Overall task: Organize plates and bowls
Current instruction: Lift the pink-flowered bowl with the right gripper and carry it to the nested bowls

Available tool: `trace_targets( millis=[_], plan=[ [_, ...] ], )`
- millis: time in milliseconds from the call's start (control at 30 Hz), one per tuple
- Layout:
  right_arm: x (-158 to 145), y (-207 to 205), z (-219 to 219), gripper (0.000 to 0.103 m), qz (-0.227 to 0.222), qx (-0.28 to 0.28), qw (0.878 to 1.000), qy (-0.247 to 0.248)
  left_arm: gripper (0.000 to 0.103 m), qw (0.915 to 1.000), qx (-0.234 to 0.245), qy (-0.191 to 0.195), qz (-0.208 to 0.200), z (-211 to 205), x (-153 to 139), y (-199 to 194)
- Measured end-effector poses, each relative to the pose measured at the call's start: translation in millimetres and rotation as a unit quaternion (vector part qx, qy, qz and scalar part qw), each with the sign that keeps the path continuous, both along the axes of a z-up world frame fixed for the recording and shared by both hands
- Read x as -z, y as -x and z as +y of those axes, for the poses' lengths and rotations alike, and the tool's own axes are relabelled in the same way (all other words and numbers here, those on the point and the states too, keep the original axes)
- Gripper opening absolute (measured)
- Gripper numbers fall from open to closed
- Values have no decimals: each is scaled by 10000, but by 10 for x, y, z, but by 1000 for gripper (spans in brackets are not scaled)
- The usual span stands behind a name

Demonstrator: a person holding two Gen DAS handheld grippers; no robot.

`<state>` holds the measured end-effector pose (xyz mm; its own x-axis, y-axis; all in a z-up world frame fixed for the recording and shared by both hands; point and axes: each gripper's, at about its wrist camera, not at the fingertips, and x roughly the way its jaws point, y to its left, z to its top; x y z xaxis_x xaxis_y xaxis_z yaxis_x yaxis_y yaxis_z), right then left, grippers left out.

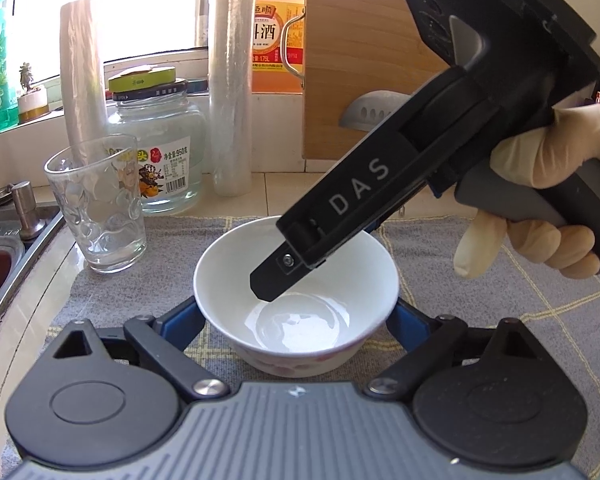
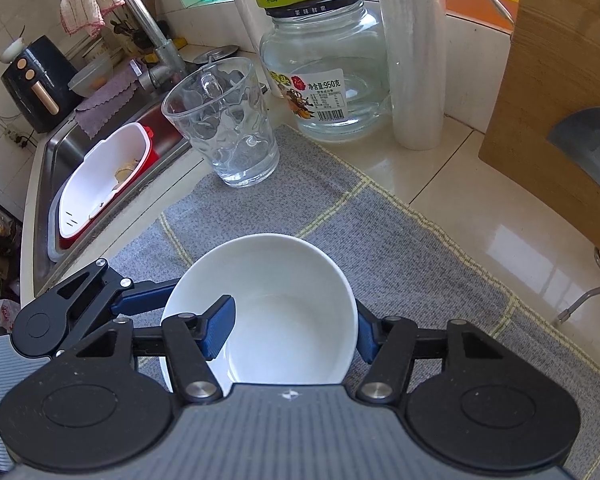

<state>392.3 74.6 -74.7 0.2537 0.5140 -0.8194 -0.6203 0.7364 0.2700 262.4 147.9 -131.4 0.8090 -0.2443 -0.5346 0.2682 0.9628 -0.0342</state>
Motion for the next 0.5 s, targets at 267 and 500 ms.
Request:
trace_targets(
  millis=[267, 500],
  plan=[
    [-62, 114, -69, 67, 69, 60, 10000, -30, 96, 9999, 126, -58, 8, -43, -56, 96],
    [-198, 350, -183, 67, 71, 108, 9999, 3, 96, 9995, 286, -141, 16, -139, -166, 294]
  ],
)
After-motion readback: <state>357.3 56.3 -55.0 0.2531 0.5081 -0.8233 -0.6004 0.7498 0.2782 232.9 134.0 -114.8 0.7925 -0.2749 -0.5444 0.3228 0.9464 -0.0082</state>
